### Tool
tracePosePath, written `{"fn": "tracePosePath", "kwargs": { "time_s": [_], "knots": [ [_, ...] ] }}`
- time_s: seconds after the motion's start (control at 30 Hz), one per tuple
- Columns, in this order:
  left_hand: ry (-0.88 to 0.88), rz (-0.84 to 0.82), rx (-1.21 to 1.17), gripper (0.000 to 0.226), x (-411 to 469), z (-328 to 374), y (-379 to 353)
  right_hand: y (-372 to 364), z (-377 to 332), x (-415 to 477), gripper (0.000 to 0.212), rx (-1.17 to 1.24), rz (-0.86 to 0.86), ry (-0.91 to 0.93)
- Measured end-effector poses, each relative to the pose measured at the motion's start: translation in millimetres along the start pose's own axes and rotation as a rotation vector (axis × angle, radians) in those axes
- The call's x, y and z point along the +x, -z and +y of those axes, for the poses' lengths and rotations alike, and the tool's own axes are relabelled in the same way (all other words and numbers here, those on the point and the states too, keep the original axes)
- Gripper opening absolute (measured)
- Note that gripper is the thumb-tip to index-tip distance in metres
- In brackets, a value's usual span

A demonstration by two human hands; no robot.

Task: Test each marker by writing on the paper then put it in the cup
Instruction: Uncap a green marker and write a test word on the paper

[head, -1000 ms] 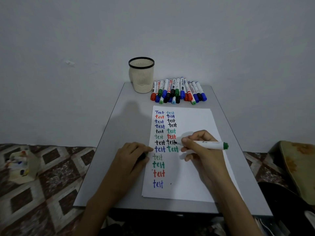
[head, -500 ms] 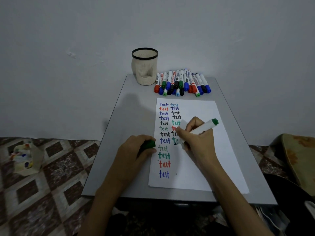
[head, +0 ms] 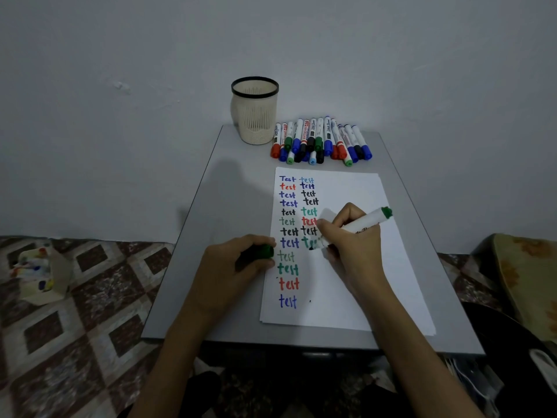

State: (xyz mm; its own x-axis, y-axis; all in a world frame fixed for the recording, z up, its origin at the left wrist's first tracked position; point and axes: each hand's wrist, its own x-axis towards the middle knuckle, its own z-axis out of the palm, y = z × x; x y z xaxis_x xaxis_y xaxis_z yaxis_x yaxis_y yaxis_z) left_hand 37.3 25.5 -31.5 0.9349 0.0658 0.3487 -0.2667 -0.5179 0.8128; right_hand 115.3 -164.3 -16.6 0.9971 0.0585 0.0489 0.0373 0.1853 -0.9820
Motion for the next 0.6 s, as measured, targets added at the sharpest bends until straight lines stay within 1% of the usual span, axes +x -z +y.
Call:
{"fn": "tracePosePath", "kwargs": {
  "time_s": [0.4, 0.6],
  "knots": [
    [-0.03, -0.021, 0.035, 0.029, 0.0, -5.7, -0.1, -2.0, 8.8, 2.1, 0.03, -0.116, -0.055, 0.019],
    [-0.035, -0.026, 0.04, 0.029, -0.1, -7.2, -0.2, -1.9, 9.9, 2.7, 0.03, -0.127, -0.078, 0.039]
  ]
}}
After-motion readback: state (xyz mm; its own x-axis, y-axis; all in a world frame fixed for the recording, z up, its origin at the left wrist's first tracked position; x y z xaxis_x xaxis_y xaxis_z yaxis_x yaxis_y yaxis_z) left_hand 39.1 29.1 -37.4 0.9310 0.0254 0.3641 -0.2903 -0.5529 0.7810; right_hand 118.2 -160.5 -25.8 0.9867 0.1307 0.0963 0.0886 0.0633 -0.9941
